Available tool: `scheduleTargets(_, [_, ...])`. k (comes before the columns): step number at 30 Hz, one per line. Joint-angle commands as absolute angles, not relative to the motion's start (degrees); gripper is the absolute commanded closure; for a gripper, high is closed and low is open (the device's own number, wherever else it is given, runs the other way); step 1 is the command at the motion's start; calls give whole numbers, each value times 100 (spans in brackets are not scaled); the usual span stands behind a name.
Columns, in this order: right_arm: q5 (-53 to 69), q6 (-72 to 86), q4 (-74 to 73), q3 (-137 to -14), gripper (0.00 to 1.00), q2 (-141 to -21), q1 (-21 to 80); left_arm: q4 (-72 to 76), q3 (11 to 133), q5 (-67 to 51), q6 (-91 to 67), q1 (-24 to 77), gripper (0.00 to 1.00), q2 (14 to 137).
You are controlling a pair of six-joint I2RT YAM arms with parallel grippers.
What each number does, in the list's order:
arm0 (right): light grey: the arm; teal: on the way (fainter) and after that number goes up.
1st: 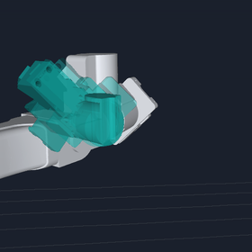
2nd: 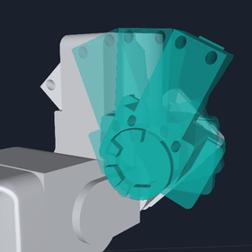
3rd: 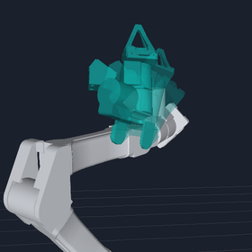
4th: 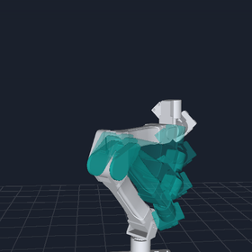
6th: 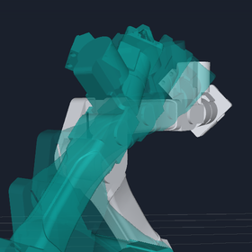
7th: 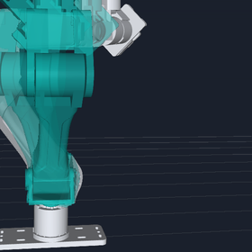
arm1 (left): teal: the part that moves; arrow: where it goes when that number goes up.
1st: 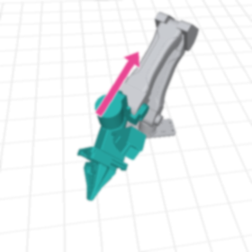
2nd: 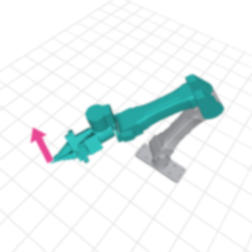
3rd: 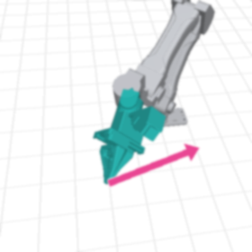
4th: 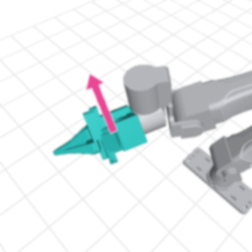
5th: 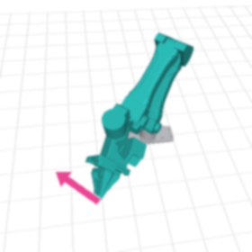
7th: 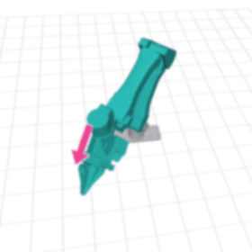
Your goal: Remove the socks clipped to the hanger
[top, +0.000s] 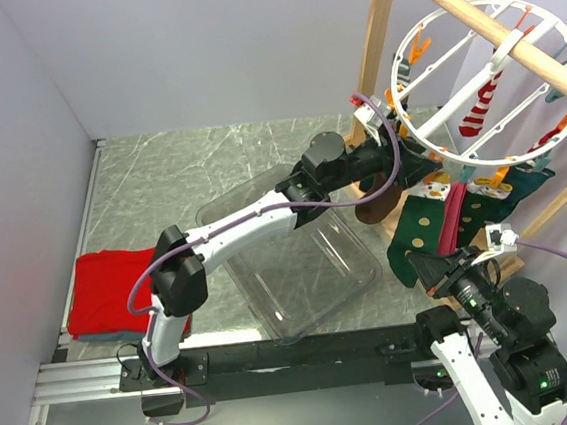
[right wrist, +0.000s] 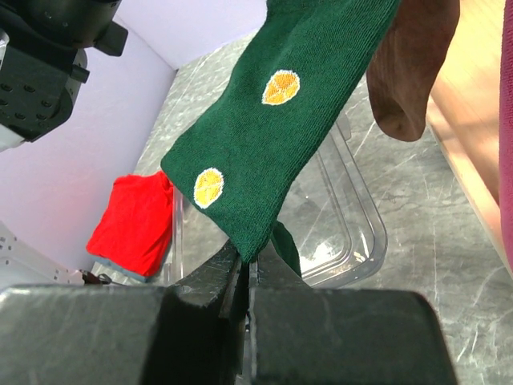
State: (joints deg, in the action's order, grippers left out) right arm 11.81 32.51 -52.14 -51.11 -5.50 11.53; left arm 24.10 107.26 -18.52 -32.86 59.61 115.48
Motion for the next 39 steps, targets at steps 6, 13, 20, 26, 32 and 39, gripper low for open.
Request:
scheduleTargets(6, [1248, 3164, -5264, -5300, 100, -483, 1169, 2470, 11223, -1652, -3375, 6082, 39, 11751])
scheduleTargets(13, [1266, 3173, -5308, -5291, 100, -431, 1178, 2347, 11390, -1661, -3445, 6091, 75, 11830])
scheduleTargets(20, [1467, 3261, -5590, -5291, 100, -448, 1169, 1934, 11443, -1547, -3437, 6091, 98, 11760])
scheduleTargets(26, [1889, 3261, -5555, -5256, 100, -623, 1169, 1284, 11322, -2003, -3375, 6082, 14, 11462])
scheduleTargets(32, [2487, 2805, -5642, -5168, 100, -1186, 1143, 1055, 10347, -2223, -3077, 6082, 1, 10479])
scheduleTargets(39, [3049, 2628, -5318, -5142, 100, -1731, 1107, 616, 9169, -1698, -2813, 6082, 1, 9081])
